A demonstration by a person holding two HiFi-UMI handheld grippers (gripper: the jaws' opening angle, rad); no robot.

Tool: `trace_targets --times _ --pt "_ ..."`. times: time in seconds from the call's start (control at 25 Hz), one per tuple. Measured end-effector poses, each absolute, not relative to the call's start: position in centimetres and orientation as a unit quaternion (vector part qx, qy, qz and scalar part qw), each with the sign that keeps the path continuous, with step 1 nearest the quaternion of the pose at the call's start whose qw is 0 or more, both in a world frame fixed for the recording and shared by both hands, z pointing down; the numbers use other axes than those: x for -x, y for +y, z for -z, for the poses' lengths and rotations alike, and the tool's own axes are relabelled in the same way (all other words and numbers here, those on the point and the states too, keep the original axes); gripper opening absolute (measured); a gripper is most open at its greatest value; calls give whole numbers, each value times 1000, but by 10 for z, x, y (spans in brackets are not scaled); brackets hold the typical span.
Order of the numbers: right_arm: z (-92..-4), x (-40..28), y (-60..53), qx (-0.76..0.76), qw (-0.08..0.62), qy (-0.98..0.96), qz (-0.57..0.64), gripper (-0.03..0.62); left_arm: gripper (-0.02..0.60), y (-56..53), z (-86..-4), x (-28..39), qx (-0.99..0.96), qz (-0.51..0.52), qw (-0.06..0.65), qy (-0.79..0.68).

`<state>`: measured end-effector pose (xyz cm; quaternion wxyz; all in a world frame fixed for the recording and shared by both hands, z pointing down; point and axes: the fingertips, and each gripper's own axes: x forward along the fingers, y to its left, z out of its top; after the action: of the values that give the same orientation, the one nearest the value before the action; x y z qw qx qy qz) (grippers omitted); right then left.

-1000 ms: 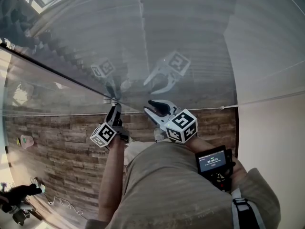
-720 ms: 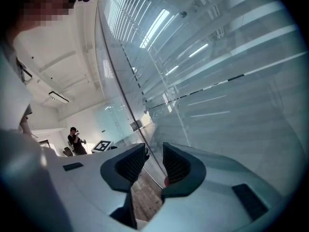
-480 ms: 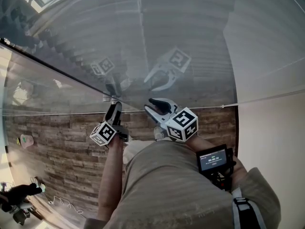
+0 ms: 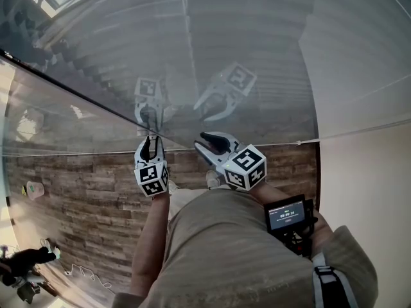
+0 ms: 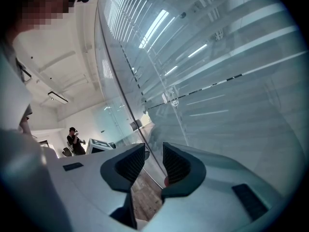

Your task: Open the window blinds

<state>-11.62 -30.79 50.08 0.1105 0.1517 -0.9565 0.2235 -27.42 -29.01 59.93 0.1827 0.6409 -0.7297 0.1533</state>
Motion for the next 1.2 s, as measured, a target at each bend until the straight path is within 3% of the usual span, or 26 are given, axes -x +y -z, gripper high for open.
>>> trace_targets --times 0.72,1.0,1.2 --pt "-501 119 -311 -152 112 -956 -224 109 133 -288 -601 276 -638 109 381 -660" --pt "-500 120 -307 -147 115 -956 -225 109 133 -291 -590 270 -588 351 479 -549" --pt "-500 121 -306 -146 115 -956 -226 109 133 -290 -593 272 -560 413 502 -514"
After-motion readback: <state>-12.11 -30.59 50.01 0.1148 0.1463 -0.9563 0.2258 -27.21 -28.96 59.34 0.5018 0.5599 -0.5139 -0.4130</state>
